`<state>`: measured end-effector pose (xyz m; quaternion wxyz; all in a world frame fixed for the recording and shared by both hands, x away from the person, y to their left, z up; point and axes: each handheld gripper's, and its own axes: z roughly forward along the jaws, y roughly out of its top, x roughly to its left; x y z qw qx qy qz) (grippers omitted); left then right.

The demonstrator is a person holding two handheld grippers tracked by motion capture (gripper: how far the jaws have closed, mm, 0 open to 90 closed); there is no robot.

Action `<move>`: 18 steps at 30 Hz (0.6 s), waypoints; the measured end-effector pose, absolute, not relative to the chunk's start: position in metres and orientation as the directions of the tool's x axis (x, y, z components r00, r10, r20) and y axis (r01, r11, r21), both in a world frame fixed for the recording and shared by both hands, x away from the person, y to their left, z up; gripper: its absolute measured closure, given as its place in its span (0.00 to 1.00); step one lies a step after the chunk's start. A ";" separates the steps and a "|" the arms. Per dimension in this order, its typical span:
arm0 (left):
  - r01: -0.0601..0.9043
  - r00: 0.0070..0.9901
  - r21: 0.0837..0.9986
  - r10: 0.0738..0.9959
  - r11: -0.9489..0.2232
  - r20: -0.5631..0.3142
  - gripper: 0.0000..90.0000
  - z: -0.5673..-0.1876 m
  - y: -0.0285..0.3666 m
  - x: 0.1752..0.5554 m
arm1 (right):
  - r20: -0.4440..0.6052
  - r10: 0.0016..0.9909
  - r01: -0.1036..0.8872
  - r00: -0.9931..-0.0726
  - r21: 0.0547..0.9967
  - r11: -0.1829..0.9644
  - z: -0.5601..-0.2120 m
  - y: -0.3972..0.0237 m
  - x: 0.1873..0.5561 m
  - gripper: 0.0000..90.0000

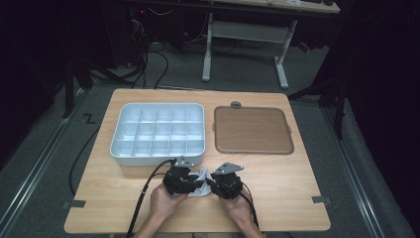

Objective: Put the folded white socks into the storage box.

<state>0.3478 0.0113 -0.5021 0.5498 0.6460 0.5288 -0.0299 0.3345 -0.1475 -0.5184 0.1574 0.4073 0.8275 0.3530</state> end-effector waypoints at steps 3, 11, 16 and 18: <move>0.711 0.437 0.674 0.624 0.202 -0.648 0.67 -0.493 0.017 0.346 | 0.031 0.787 0.563 -0.616 0.716 0.413 -0.516 -0.149 0.332 0.77; 0.673 0.446 0.694 0.610 0.254 -0.655 0.60 -0.475 0.039 0.340 | 0.035 0.791 0.563 -0.610 0.722 0.403 -0.506 -0.158 0.325 0.78; 0.648 0.427 0.714 0.650 0.264 -0.628 0.60 -0.475 0.060 0.340 | 0.032 0.800 0.552 -0.599 0.741 0.383 -0.494 -0.170 0.320 0.80; 0.640 0.417 0.721 0.668 0.265 -0.616 0.60 -0.478 0.069 0.340 | 0.028 0.799 0.541 -0.600 0.750 0.380 -0.490 -0.172 0.318 0.81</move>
